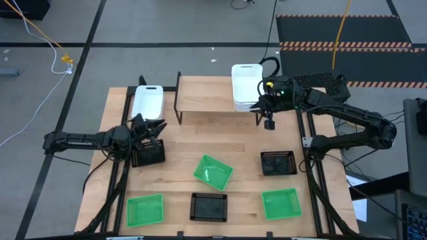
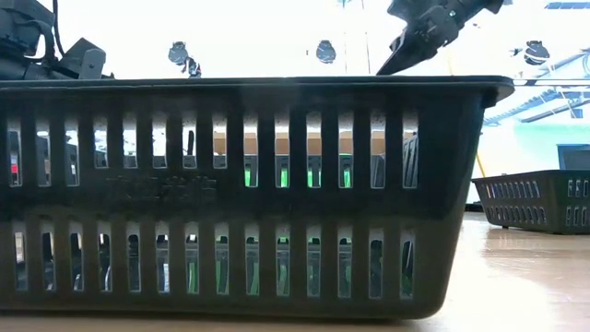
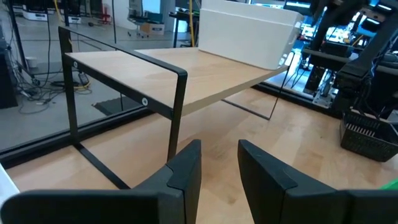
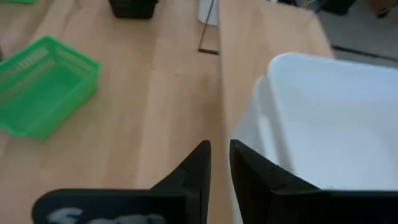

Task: Stack baskets on shelf by color
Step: Stack the white bin on top of the other white bin on the shelf

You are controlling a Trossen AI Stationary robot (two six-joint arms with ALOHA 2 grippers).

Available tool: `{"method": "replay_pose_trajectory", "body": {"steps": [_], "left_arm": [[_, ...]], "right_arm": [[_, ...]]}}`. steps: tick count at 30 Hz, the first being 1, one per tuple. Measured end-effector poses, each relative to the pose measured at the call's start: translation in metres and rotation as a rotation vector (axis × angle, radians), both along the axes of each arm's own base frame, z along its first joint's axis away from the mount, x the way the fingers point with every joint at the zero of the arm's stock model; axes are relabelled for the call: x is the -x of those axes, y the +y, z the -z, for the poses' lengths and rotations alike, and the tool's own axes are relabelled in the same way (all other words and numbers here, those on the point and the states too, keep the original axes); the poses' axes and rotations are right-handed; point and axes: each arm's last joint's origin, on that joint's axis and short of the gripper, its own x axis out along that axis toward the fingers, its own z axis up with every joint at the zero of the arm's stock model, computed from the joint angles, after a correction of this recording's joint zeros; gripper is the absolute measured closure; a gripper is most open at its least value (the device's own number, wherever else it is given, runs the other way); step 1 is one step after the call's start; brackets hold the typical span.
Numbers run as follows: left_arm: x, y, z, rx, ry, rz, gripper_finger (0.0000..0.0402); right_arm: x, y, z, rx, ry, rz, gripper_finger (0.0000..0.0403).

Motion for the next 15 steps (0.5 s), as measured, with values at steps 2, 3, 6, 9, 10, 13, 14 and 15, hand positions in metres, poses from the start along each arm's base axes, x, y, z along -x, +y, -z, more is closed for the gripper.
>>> {"method": "replay_pose_trajectory", "body": {"steps": [2,3,6,9,10,13,14,15], "left_arm": [[0.0,0.0,0.0,0.004,-0.002,0.0,0.0295],[0.0,0.0,0.0,0.004,-0.001,0.0,0.0295],[0.0,0.0,0.0,0.004,0.001,0.0,0.0295],[0.0,0.0,0.0,0.004,0.002,0.0,0.0295],[0.0,0.0,0.0,0.003,0.002,0.0,0.0295],[0.0,0.0,0.0,-0.006,-0.002,-0.01,0.0295],[0.0,0.0,-0.001,-0.012,-0.003,-0.015,0.0295],[0.0,0.0,-0.001,-0.016,-0.005,-0.017,0.0295]], "right_arm": [[-0.001,0.005,0.002,-0.01,0.005,-0.009,0.0351],[-0.002,0.008,0.003,-0.017,0.006,-0.017,0.0351],[-0.009,0.021,0.007,-0.05,-0.025,-0.049,0.0351],[-0.017,0.043,0.011,-0.069,-0.042,-0.137,0.0351],[-0.02,0.052,0.012,-0.066,-0.056,-0.178,0.0351],[-0.026,0.08,0.016,-0.08,-0.098,-0.293,0.0347],[-0.027,0.089,0.018,-0.097,-0.114,-0.318,0.0343],[-0.029,0.097,0.02,-0.12,-0.12,-0.34,0.0338]]}}
